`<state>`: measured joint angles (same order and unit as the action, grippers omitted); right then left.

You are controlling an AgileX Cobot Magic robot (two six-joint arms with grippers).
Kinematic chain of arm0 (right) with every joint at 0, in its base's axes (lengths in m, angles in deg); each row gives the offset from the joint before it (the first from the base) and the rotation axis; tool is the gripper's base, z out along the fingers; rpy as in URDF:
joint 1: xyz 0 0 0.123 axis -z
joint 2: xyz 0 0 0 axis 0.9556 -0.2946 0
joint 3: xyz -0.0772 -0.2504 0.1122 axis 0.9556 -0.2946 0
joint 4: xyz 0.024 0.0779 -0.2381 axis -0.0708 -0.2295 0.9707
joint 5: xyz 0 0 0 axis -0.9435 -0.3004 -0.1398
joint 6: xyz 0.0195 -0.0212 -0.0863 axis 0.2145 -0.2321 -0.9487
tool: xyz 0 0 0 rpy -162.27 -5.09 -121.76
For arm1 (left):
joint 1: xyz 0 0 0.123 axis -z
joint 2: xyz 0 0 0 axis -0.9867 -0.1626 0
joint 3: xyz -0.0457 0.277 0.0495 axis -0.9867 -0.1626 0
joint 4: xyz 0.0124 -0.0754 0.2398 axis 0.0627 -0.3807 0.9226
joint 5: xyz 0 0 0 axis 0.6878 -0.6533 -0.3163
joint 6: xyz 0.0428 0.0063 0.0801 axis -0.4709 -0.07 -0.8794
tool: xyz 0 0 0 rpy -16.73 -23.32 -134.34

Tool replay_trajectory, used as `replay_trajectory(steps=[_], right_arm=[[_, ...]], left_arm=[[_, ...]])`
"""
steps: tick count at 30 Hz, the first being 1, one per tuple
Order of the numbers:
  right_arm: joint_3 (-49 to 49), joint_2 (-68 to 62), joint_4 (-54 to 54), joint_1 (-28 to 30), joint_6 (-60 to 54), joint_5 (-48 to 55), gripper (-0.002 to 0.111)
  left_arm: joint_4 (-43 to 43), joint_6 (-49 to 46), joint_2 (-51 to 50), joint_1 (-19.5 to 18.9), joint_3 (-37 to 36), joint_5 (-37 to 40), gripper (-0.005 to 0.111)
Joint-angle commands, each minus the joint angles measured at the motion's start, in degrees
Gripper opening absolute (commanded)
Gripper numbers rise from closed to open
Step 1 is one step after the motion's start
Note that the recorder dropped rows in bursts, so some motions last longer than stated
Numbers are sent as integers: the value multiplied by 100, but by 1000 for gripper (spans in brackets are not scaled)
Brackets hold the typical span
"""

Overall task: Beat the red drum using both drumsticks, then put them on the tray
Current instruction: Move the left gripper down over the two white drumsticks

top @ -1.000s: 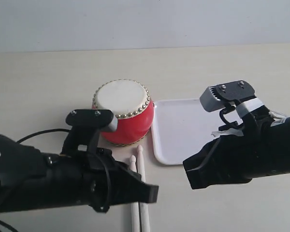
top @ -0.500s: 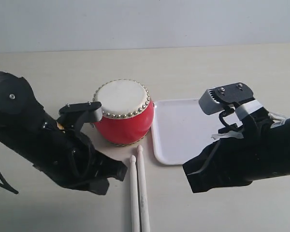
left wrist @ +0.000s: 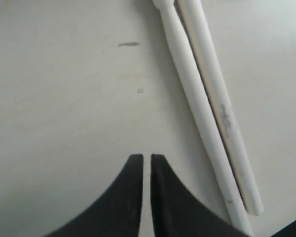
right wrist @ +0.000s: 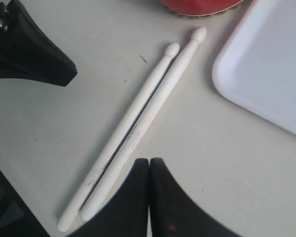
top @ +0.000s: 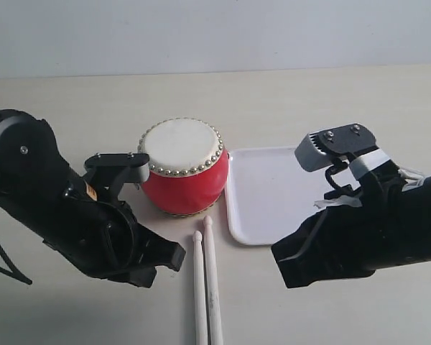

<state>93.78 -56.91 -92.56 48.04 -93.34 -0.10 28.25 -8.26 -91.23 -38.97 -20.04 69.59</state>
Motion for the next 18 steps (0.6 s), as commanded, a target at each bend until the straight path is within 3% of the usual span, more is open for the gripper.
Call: replay_trajectory(steps=[1,5,18], right_arm=[[34,3,88,-12,-52,-194,0],[34,3,319,-12,-52,-206,0],[34,3,663,-12,-52,-227,0]], left_arm=[[-326,-61,5,26,42,-155,31],[-545,-61,-11,26,42,-269,46],[-955,104,-807,805,42,-950,44]])
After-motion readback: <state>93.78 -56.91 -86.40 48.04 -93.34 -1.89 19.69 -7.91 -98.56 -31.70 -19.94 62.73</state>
